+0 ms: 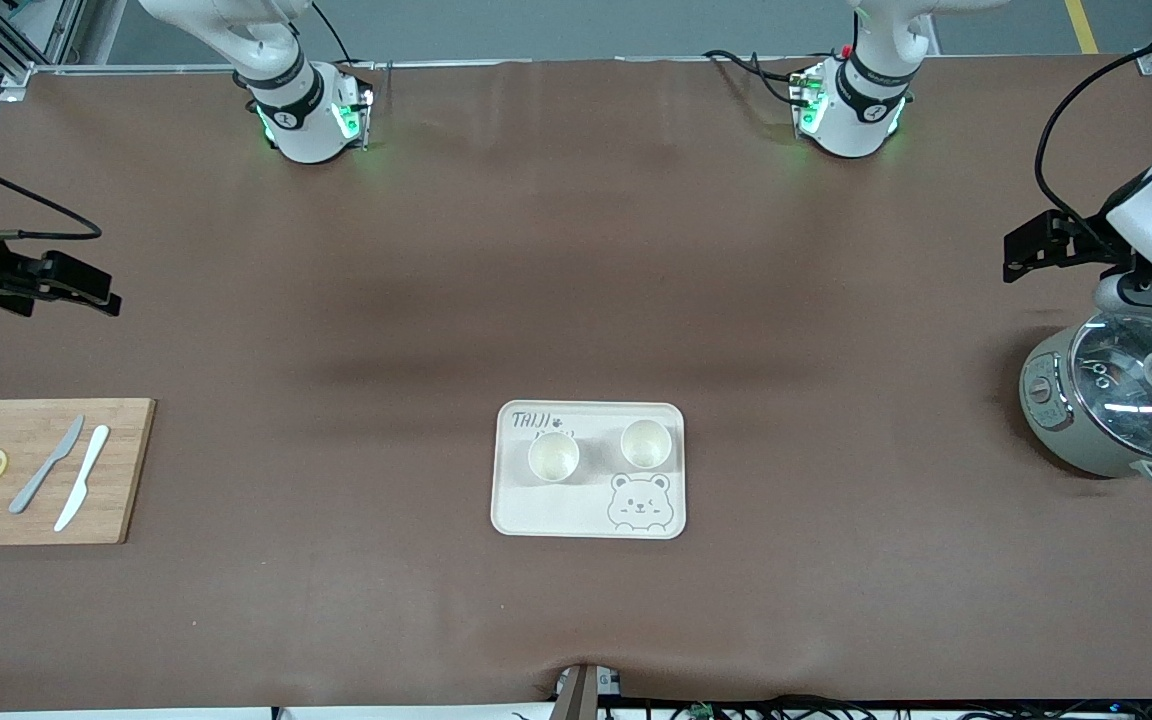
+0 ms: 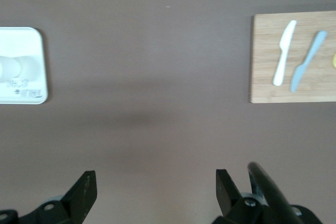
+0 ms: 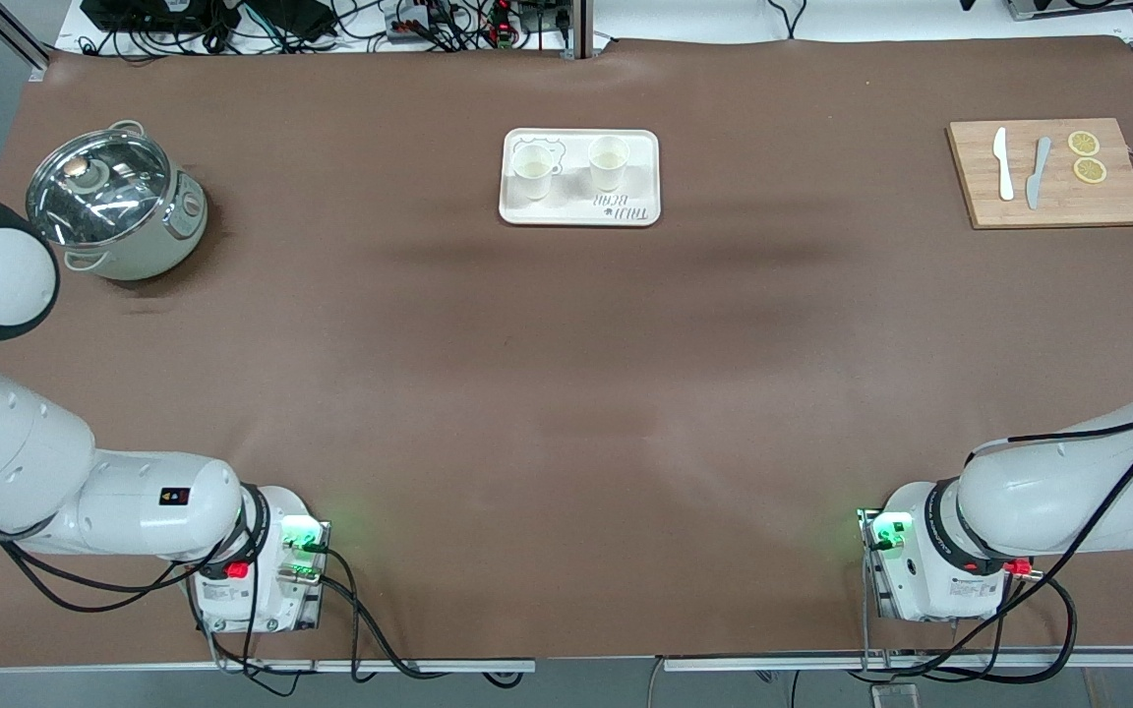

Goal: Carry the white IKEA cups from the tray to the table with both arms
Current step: 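Reach the left gripper down to the cup nearest it on the tray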

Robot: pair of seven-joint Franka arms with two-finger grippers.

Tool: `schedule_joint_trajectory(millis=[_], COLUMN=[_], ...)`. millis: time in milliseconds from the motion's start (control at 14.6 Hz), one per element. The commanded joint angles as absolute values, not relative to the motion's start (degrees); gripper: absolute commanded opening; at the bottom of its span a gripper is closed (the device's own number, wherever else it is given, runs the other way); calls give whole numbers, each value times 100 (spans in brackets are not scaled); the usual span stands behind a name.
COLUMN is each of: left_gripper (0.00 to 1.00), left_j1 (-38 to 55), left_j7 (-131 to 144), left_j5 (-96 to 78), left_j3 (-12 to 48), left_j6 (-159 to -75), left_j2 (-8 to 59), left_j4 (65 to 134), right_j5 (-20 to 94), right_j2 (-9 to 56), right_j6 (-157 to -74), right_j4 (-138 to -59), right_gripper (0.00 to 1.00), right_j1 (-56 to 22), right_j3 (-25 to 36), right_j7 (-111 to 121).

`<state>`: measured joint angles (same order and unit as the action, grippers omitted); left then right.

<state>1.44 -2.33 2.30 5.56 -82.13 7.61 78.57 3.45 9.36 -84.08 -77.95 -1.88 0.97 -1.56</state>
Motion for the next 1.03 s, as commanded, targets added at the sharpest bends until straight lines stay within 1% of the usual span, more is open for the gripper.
schedule_joint_trajectory(millis=[0,137,274,342,411,479,753,958], left_gripper=[100,100,100,100,100,100,100,100], left_j1=[149,141,202,263,290,394,957,1414], left_j7=[-158,-246,-151,-10,304,569,1307,1809], left_j5=[211,54,-70,17,78,175,246,307], left_j3=[554,571,632,824,974,1028,1028,958], left_j6=[-8253,-8288,-8751,-8928,-8956,-9095,-9947,-10554], left_j2=[756,764,1062,1255,1466,1642,2178,2583], left_j4=[7858,7857,7866,7866,7849,7823,7814,7805], right_j5=[396,378,299,360,360,326,203,281], right_j2=[932,923,932,932,932,932,923,923], right_j6=[-8306,-8297,-8236,-8218,-8113,-7843,-7804,-7901], right_j4=[-7647,-7620,-7638,-7646,-7673,-7664,-7620,-7603], right_gripper=[100,100,100,100,100,100,100,100], right_j1=[-551,-545,-440,-326,-334,-386,-738,-729], right_j3=[105,132,167,158,150,123,123,106], right_j7=[-333,-282,-255,-237,-124,-123,-158,-167])
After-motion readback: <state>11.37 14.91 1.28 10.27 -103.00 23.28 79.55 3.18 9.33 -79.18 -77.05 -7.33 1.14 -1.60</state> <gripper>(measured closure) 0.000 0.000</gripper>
